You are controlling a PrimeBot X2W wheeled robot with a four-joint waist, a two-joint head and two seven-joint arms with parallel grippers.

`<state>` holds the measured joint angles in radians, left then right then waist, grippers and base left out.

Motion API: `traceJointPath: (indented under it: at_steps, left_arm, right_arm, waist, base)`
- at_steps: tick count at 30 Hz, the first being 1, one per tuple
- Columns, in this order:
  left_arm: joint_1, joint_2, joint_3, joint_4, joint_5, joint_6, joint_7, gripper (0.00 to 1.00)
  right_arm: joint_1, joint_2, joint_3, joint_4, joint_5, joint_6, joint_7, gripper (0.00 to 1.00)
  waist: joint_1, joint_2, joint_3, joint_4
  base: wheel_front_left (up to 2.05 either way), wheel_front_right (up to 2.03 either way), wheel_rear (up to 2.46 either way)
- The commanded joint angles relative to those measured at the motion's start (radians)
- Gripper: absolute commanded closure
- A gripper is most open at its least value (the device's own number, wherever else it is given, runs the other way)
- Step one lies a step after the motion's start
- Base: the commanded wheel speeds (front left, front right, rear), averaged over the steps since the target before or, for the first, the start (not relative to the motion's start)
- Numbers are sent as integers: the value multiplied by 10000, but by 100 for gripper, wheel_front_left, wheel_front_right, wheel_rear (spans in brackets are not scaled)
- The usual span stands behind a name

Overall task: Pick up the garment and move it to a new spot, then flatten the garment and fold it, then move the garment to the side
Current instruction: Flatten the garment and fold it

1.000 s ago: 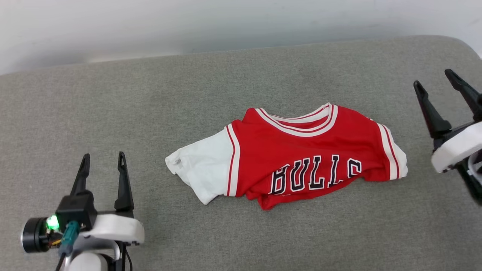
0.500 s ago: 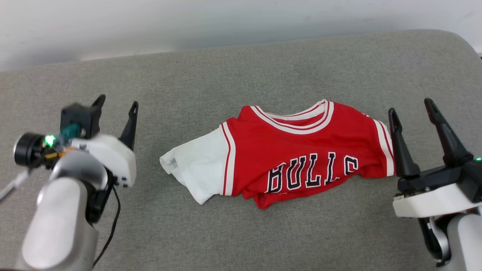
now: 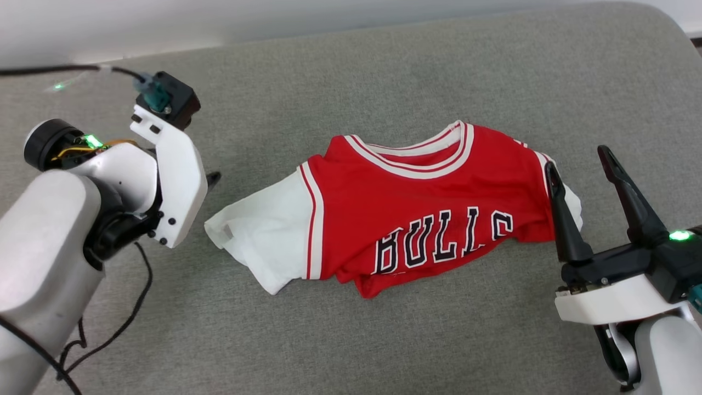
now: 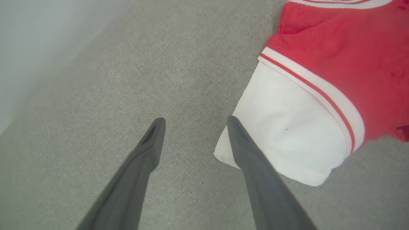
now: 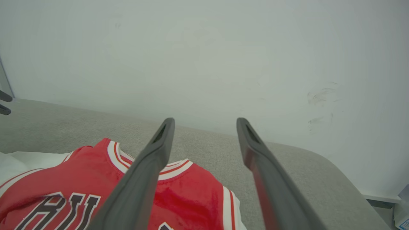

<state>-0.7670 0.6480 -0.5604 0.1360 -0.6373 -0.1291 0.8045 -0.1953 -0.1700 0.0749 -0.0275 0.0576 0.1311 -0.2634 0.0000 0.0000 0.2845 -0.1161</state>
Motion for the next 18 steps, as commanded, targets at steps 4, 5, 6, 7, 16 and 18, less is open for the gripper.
traceJointPath:
  at_steps: [4,5,6,7,16,18]
  left_arm:
    - [-773,508,-1068,81,-945,2,1259,0]
    - [-923,581,-1284,116,-1095,2,1468,0]
    - [-1060,646,-1525,178,-1227,2,1696,0]
    - [-1189,692,-1749,241,-1352,2,1879,0]
    - [-1457,1021,-3845,883,-2051,-1,2814,0]
    - [-1427,1175,-4290,870,-2177,-3,2797,0]
  right_arm:
    - [-371,53,92,7,-67,-7,-18,0]
    - [-418,67,125,0,-77,-7,-19,0]
    - [-469,79,158,4,-96,-7,-18,0]
    - [-535,87,193,15,-97,-7,-18,0]
    - [-965,129,415,128,-130,-7,-18,0]
    - [-974,93,392,163,-137,-7,-18,0]
  waist:
    - [0,0,493,-248]
    - [0,0,587,-285]
    - [0,0,678,-320]
    - [0,0,771,-356]
    - [0,0,1270,-676]
    - [0,0,1289,-692]
  base:
    - [0,0,0]
    - [0,0,0]
    - [0,0,0]
    - [0,0,0]
    - [0,0,0]
    - [0,0,0]
